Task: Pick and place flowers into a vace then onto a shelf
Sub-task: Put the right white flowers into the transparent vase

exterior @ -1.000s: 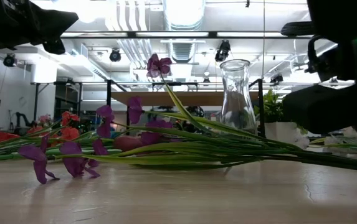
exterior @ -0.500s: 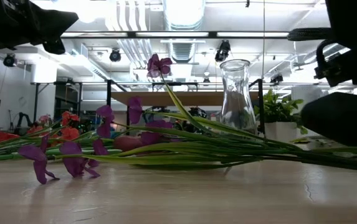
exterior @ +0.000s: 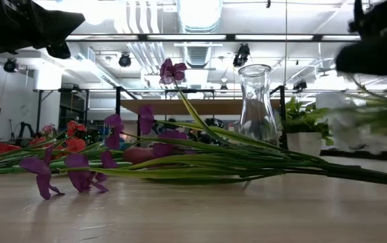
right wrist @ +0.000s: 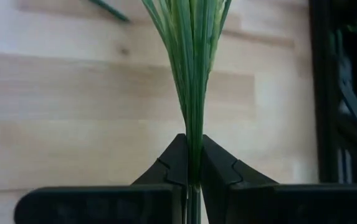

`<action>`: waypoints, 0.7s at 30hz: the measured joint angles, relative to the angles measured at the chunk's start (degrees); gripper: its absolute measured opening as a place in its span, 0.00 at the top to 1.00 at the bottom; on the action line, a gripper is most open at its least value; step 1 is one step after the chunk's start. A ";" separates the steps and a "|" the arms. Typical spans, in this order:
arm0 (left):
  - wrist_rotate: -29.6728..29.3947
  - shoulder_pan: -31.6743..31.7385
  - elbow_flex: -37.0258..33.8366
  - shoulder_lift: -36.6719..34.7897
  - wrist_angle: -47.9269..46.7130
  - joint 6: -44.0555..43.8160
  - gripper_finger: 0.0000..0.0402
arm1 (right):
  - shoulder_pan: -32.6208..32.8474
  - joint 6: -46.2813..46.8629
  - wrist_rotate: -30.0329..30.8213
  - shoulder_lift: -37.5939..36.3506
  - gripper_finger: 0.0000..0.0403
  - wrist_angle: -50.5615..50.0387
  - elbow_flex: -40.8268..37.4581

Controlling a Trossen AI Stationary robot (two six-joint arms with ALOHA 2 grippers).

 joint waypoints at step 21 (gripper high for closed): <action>0.02 0.00 0.02 0.00 0.00 0.00 1.00 | 0.61 -15.23 39.81 -21.26 0.97 -2.59 -5.49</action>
